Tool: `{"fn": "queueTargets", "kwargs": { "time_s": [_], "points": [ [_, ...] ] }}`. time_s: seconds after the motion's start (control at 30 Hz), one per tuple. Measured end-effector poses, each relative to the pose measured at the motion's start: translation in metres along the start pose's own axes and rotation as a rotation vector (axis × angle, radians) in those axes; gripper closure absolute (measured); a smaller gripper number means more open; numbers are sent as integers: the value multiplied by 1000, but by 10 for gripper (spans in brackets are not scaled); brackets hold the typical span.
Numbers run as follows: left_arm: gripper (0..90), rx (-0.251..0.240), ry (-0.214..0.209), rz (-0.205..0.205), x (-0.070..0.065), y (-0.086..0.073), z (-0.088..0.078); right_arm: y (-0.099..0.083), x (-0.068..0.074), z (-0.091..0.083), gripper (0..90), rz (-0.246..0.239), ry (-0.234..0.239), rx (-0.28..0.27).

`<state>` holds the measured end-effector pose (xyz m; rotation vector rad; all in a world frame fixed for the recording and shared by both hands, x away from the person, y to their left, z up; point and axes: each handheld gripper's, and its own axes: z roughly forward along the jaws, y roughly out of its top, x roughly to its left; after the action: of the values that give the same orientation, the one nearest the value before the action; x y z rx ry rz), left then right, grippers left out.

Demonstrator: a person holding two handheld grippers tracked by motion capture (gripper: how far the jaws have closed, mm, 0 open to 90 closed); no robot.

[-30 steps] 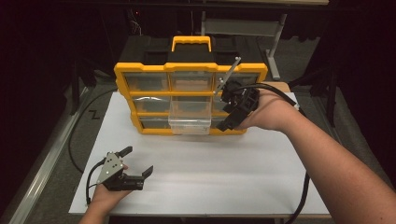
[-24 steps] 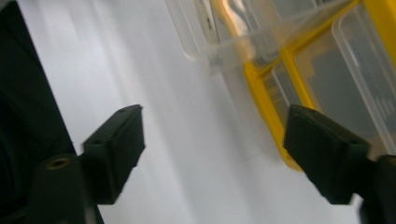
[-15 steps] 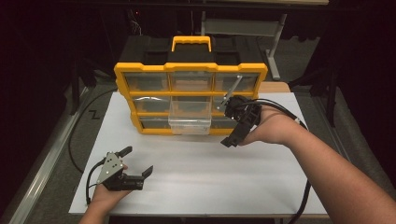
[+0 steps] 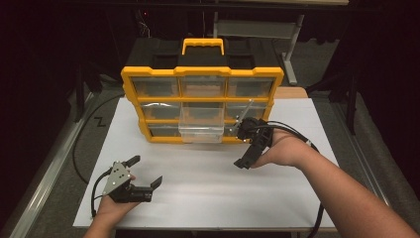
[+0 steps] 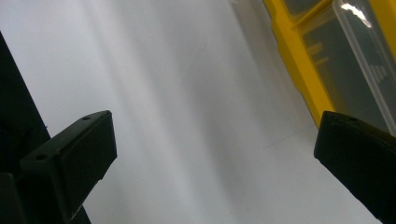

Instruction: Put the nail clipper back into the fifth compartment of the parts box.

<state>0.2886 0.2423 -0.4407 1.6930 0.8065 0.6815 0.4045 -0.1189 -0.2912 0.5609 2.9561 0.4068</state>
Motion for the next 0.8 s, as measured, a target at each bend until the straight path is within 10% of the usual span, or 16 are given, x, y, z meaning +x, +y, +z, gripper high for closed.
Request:
{"fn": "queueTargets", "kwargs": {
  "time_s": [0.8],
  "points": [
    [2, -1, 2, 0, 1, 0, -1, -19, 7, 55, 6, 14, 0, 10]
  ]
}}
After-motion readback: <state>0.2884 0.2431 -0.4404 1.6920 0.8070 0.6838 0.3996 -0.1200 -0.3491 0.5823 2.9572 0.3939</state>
